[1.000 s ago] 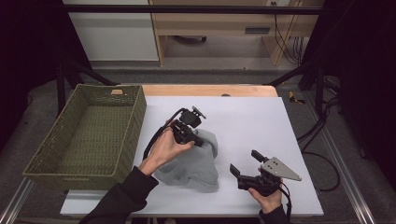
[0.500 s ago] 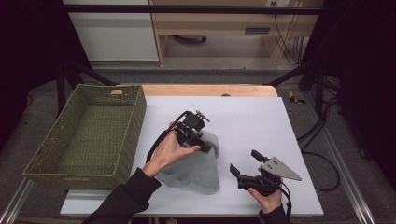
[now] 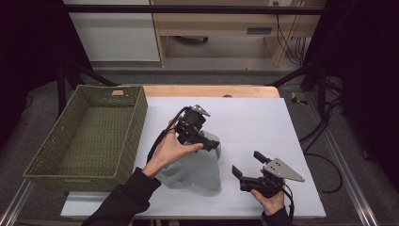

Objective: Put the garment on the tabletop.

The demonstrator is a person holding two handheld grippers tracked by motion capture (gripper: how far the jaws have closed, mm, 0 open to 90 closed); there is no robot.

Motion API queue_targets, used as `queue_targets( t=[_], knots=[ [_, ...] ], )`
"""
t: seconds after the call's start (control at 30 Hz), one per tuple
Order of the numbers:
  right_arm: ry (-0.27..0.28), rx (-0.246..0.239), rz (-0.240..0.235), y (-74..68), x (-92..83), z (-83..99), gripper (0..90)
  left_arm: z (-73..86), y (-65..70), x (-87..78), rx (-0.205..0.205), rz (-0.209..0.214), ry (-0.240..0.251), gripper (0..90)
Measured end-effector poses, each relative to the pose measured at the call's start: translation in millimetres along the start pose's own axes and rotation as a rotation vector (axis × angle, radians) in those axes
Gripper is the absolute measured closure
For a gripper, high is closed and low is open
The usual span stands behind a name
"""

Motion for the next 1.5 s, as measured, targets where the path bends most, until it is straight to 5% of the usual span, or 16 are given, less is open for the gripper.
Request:
queue_targets(
  t=[0.07,0.3,0.47,0.87,1.1,1.5],
  knots=[
    [-0.003,0.0,0.008,0.9,-0.1,0.1,3.7,0.5,0.4,-2.3,0.005,-0.025,0.057,9.1],
    [-0.001,-0.006,0.008,1.9,-0.7,-0.7,3.5,8.3,2.7,-8.7,-0.016,-0.015,0.198,7.1],
    [-0.002,-0.004,0.012,1.2,-1.2,-1.5,3.3,29.7,2.4,-14.9,-0.029,0.005,0.317,6.5],
    [0.001,-0.012,0.007,0.0,-1.4,-2.0,3.1,83.4,-9.5,-24.8,-0.084,-0.022,0.429,6.7],
    [0.001,-0.015,0.005,0.9,-2.5,-2.0,2.9,107.2,-5.7,-32.5,-0.081,-0.045,0.474,5.7],
    [0.004,-0.012,0.008,2.9,-5.0,-2.4,2.6,148.0,-6.4,-44.2,-0.126,-0.07,0.502,4.5]
  ],
)
Point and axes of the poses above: each handheld gripper's, and its own axes: x roughly forward along the jaws, z roughly out of its underside, y roughly to its right, the point moved 4 cm from there along x, roughly forward along the jaws, and after that the axes turned 13 degrees about -y, right-handed, at the moved point
